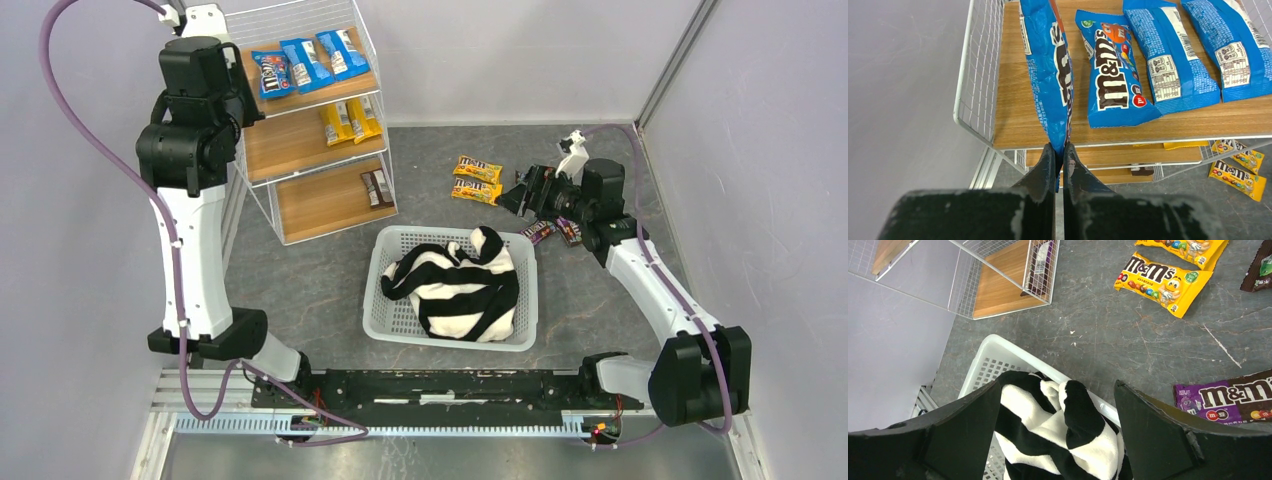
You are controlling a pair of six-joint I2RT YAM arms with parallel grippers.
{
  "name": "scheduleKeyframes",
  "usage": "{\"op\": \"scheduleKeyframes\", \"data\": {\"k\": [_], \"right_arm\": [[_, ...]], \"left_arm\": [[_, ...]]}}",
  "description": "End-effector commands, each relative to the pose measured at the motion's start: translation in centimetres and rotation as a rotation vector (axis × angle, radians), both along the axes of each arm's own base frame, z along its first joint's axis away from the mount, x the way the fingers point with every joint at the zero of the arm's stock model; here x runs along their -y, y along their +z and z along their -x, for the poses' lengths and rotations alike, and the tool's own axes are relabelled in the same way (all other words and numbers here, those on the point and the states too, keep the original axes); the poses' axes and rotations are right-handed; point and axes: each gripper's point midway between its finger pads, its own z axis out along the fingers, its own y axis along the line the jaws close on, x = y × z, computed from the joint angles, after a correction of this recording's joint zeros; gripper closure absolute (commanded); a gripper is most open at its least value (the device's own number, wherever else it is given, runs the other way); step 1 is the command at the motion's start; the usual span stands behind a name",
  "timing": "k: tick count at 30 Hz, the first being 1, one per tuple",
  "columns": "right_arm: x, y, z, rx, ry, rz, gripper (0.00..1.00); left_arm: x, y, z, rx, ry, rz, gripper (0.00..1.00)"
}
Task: Place and organize the candy bags onto the shelf
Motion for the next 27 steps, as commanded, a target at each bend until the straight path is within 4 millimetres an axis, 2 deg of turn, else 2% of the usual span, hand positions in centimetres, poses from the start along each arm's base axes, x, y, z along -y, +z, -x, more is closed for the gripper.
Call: {"op": "scheduleKeyframes", "data": {"k": [1,6,13,19,22,27], "right_arm": [[-0.1,2.2,-0.8,0.081,-0.001,0.007,0.09],[0.2,2.3,-0.8,0.091,-0.014,0.019,0.09],[0.3,1.8,-1.0,0.080,-0.019,0.027,0.09],[0.3,1.5,-1.1,0.077,-0.022,0.034,0.09],[0.3,1.3,-1.2,0.072,-0.022,0.034,0.09],[0.3,1.1,-1.2,0.068,-0.022,0.032,0.09]], "left_arm": [[0.3,0.5,-0.4,0.023,-0.021,0.007,0.98],[0.7,-0.1,-1.5,-0.004,-0.036,0.008,0.98],[0.1,-0.5,-2.3,-0.016,-0.005,-0.021,0.98],[-0.5,-0.4,-2.7,-0.014,0.027,-0.041,0.91],[-0.6,-0.3,-2.8,-0.009,0.031,-0.045,0.88],[-0.8,0.9,-2.7,0.031,0.041,-0.047,0.88]]}}
